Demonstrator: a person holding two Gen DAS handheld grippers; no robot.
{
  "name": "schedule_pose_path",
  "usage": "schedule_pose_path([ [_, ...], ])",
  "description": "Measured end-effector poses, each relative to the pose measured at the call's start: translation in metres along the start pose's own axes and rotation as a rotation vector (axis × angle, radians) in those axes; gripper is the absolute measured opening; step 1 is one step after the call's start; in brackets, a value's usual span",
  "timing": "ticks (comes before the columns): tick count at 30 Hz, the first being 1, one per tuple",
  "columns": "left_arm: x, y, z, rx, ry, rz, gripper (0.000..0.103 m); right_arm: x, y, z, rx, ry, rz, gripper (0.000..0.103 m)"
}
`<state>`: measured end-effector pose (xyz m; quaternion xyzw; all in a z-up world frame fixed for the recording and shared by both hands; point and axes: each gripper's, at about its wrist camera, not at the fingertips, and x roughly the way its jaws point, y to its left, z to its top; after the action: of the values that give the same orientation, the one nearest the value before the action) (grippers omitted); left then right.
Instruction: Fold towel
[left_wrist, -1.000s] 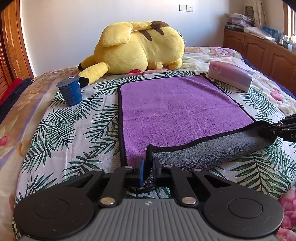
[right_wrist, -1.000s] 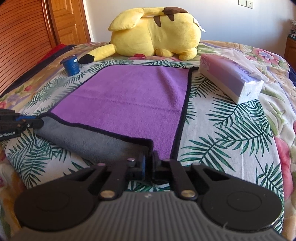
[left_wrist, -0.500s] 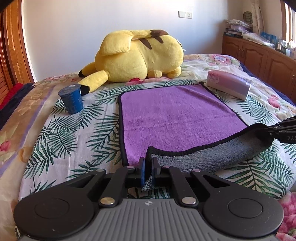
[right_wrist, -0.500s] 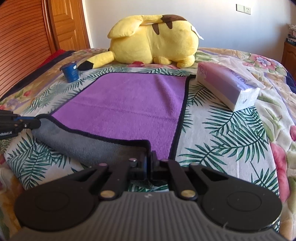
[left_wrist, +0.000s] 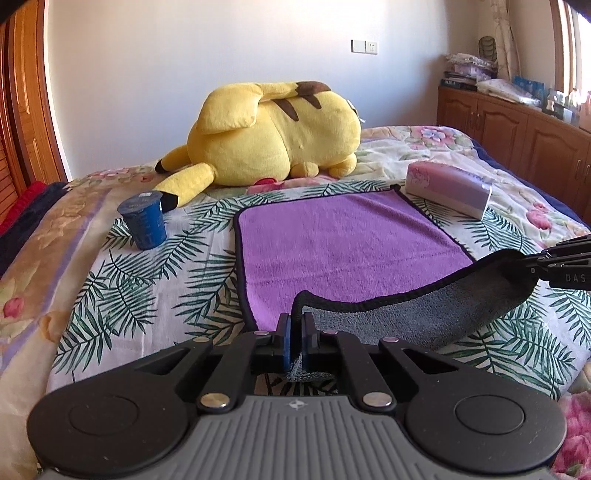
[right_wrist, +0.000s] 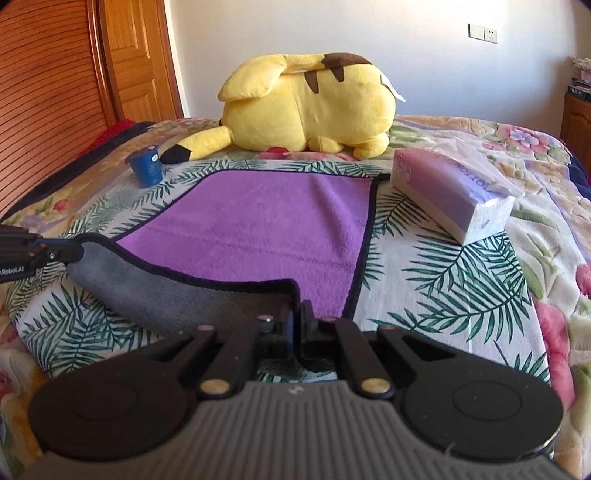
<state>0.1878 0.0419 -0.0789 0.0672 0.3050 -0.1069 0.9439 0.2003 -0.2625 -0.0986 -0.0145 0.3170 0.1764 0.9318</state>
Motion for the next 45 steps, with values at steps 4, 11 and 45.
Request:
schedule_pose_path([
  [4,-0.002,0.001,0.003,-0.001,-0.013,-0.007,0.0,-0.003,0.0,0.002,-0.004,-0.016,0.003,0.004],
  [11,-0.007,0.002,0.008,-0.004,-0.037,-0.015,0.0,-0.006,0.002,0.007,-0.016,-0.042,0.007,0.004],
  [45,0.0,0.012,0.049,0.027,-0.119,-0.044,0.0,-0.006,0.004,0.04,-0.127,-0.139,-0.021,0.004],
])
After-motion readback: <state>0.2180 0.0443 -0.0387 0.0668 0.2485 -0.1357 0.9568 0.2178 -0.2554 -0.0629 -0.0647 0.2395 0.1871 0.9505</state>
